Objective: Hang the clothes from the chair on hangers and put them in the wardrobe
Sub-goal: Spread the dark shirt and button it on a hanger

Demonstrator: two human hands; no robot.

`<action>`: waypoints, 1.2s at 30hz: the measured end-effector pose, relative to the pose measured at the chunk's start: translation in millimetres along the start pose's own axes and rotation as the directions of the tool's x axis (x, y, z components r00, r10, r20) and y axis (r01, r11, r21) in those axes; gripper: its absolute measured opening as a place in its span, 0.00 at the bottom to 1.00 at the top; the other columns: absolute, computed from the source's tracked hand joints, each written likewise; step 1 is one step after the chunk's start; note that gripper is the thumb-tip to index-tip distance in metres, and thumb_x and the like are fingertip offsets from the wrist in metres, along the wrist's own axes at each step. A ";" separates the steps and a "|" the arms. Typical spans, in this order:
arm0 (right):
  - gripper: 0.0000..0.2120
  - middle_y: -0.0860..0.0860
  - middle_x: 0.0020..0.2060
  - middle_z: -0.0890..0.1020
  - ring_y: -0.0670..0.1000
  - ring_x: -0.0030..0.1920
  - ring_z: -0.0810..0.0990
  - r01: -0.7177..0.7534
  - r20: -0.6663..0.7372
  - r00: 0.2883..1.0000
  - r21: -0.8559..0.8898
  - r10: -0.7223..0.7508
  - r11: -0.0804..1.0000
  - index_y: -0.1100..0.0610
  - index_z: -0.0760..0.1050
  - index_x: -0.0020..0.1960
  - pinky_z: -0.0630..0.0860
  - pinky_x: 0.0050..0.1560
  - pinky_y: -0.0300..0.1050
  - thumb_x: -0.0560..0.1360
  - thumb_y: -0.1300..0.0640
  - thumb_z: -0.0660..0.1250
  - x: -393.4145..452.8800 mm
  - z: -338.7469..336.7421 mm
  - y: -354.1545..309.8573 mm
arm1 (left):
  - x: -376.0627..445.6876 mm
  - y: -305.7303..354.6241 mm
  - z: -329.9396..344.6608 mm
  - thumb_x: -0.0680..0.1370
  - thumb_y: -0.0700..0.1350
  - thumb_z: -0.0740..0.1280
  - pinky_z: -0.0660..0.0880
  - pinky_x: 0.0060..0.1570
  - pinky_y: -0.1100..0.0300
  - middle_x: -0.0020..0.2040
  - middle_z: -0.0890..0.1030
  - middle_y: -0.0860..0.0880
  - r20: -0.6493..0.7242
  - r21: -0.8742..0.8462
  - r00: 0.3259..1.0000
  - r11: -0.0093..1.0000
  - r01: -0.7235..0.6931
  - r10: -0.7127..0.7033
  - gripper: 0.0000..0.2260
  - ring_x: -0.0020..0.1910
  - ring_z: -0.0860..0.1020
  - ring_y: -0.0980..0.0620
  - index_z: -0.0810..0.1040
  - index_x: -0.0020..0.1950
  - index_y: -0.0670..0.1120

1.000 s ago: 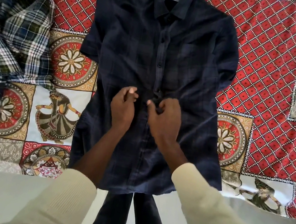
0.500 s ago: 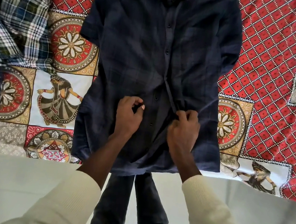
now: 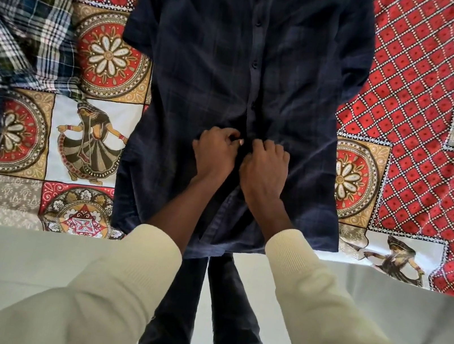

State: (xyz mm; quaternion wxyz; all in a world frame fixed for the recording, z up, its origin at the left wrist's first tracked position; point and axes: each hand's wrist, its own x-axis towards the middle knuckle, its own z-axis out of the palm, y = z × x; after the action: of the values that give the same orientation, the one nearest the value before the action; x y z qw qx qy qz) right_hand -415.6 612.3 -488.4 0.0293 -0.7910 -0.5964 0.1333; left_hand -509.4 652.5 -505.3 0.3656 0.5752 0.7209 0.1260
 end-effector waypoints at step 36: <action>0.04 0.55 0.43 0.86 0.52 0.47 0.85 -0.634 0.599 0.759 0.769 0.254 0.080 0.59 0.82 0.46 0.81 0.52 0.47 0.76 0.64 0.68 5.7 -10.9 -4.7 | -32.4 2.2 -5.6 0.78 0.46 0.70 0.78 0.43 0.63 0.44 0.84 0.50 0.042 -0.512 0.955 0.814 0.273 -0.294 0.05 0.43 0.82 0.55 0.83 0.49 0.46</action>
State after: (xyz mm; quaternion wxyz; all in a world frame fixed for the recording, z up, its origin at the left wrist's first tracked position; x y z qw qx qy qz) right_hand -415.8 620.3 -477.9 0.3636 -0.7134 -0.1075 0.5893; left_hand -509.2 624.7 -487.7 0.5059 0.3407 0.7456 0.2683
